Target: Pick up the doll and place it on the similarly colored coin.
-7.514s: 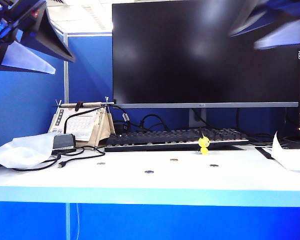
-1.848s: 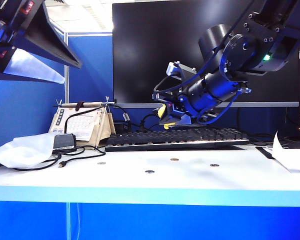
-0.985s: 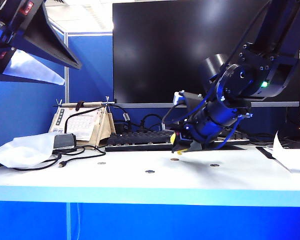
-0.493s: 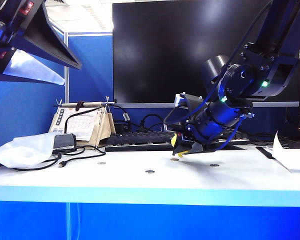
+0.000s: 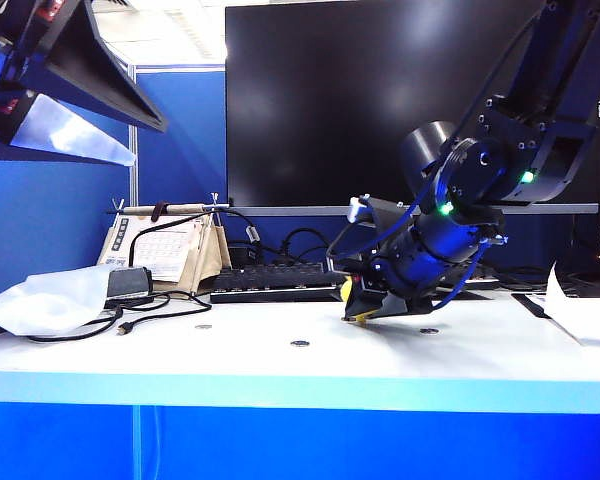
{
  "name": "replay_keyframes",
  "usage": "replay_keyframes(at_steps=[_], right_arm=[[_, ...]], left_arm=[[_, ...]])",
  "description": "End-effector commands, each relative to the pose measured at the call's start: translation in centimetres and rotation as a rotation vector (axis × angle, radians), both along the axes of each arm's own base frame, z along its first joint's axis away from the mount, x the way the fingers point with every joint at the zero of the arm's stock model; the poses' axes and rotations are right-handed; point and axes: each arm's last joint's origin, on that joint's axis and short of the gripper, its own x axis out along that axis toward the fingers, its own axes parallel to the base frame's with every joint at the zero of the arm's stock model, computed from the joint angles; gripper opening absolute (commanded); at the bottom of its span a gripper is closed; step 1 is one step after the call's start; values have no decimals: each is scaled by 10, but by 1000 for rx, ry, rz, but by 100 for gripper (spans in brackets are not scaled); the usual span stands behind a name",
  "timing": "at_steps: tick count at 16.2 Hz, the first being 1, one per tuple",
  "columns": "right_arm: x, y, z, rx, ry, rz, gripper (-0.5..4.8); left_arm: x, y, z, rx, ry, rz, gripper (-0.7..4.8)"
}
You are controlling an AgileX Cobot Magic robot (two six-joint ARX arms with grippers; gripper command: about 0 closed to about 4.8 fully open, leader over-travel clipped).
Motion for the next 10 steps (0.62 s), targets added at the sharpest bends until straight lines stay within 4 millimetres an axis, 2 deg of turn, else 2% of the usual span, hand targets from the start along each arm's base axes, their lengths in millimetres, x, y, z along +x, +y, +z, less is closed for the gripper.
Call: replay_keyframes(at_steps=[1, 6, 8, 10], right_arm=[[2, 1, 1, -3, 8, 3, 117], [13, 7, 17, 25, -37, 16, 123], [14, 7, 18, 18, -21, 16, 160], [12, 7, 12, 1, 16, 16, 162]], left_arm=[[0, -1, 3, -9, -22, -9, 277], [0, 0, 3, -8, -21, -9, 277], [0, 0, 3, -8, -21, -9, 277], [0, 0, 3, -8, -21, -9, 277]])
